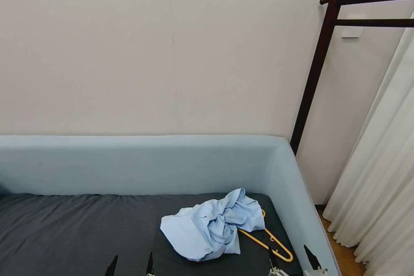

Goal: Pick up the clothes from the sofa and hang them on the clothes hanger.

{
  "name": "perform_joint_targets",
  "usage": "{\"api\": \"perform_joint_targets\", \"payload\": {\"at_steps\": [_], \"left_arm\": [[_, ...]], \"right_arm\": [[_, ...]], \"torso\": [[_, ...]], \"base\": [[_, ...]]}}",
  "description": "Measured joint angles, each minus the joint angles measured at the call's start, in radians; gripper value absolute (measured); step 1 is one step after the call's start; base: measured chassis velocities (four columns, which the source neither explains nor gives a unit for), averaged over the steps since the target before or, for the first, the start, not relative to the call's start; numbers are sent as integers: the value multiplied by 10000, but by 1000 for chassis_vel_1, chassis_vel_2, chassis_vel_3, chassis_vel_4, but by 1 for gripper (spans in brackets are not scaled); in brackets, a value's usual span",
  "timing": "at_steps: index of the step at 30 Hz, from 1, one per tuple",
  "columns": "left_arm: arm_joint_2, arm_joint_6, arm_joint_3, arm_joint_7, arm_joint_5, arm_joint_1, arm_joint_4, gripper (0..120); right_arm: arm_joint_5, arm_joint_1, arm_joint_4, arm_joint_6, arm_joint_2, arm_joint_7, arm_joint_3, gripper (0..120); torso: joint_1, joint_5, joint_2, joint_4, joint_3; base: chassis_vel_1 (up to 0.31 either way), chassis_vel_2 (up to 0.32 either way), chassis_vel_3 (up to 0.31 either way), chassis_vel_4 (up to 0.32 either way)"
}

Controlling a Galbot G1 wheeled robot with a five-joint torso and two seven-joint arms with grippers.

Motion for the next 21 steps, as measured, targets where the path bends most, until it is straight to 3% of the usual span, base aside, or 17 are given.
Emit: {"api": "perform_joint_targets", "payload": {"at_steps": [2,3,8,9,13,14,17,18,21], "left_arm": [[-62,-186,-50,17,-4,177,99,100],[-62,-186,-50,17,-4,177,99,100],[-142,-465,-248,-2,28,429,231,100],[-142,-465,-248,-2,28,429,231,100],[-338,-536,-191,-85,191,584,290,100],[-338,-536,-191,-85,191,584,290,100],[-613,-730,-182,-176,339,709,477,100],[-613,-730,-182,-176,339,709,477,100],[-801,-854,-294,-255,354,862,571,100]], "right_arm": [[970,667,-383,-804,-929,127,-196,100],[970,667,-383,-804,-929,127,-196,100],[2164,2805,-1527,-1491,-2999,129,-1334,100],[2164,2805,-1527,-1491,-2999,129,-1334,100],[3805,5288,-2476,-2469,-4134,758,-3619,100],[3805,5288,-2476,-2469,-4134,758,-3619,100],[4293,7554,-4094,-3006,-4114,1201,-5633,100],[4293,7554,-4094,-3006,-4114,1201,-5633,100],[4549,9254,-5951,-3066,-3443,1224,-7045,100]], "torso": [[0,1,0,8,0],[0,1,0,8,0],[1,3,0,6,1],[1,3,0,6,1],[0,2,0,5,1],[0,2,0,5,1],[1,-1,-1,9,1],[1,-1,-1,9,1],[1,0,-2,9,2]], "base": [[0,0,0,0],[0,0,0,0],[0,0,0,0],[0,0,0,0],[0,0,0,0],[0,0,0,0],[0,0,0,0],[0,0,0,0],[0,0,0,0]]}}
